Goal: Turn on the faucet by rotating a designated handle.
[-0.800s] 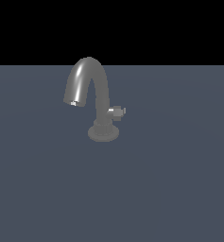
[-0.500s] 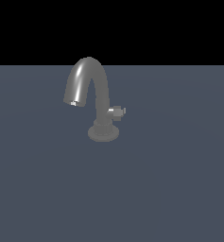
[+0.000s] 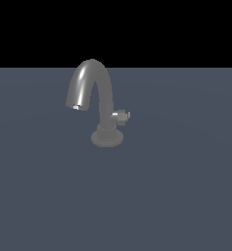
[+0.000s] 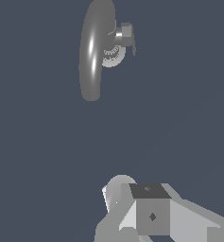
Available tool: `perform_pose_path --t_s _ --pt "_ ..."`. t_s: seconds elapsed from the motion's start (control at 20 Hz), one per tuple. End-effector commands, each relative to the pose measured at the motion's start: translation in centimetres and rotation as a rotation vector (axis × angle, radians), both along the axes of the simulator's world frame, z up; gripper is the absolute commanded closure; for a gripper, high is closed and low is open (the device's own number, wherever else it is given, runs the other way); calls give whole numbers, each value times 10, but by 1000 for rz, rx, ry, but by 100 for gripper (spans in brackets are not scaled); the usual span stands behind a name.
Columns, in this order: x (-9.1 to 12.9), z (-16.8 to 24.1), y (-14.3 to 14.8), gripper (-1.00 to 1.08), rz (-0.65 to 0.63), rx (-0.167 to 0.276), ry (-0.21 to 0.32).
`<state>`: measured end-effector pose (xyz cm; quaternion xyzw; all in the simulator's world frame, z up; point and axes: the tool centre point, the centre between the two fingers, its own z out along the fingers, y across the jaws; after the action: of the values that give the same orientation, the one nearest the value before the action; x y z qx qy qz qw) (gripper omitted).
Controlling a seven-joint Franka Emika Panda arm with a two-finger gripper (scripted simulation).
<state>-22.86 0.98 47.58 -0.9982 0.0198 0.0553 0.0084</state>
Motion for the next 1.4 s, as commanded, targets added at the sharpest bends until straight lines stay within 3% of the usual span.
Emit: perform_pose_path --t_s 0.0,1.35 --pt "8 -1 3 108 -30 15 29" --pt "145 -39 14 108 -516 257 497"
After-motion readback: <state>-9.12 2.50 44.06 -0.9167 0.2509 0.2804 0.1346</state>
